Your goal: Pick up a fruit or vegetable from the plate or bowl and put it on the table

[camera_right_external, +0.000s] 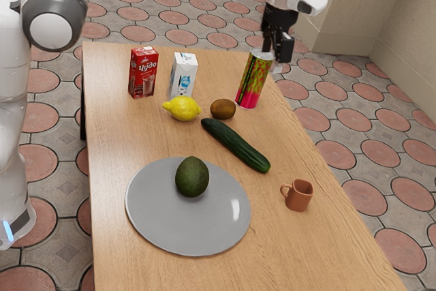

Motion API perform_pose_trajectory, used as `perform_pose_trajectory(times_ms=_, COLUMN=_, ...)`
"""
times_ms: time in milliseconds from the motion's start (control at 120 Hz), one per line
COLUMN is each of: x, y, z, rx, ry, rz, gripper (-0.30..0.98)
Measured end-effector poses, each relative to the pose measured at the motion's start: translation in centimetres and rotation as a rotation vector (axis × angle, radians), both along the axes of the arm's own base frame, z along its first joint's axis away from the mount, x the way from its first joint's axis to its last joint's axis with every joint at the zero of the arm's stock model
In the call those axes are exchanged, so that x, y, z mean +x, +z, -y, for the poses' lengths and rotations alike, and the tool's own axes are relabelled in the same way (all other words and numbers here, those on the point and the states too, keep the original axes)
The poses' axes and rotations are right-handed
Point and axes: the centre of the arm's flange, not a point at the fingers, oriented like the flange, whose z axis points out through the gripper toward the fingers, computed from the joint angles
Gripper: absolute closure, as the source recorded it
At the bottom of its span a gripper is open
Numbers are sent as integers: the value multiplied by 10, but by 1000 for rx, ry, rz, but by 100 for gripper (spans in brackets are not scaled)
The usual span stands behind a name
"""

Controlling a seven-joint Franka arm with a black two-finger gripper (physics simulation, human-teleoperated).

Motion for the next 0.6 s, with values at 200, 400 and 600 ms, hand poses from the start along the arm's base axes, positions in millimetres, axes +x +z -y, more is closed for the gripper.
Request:
perform_pose_trajectory(times_ms=200, x=0, y=-1, z=-1, rx=-11, ry=3, rz=-3, gripper=0)
perform_pose_trajectory(times_ms=400, x=-13, y=8, z=-9, rx=-20, ry=-9, rz=-30, gripper=0)
perform_pose_trajectory(times_ms=600, x=-27, y=4, z=38, rx=-13, ry=-265, rz=-79, gripper=0)
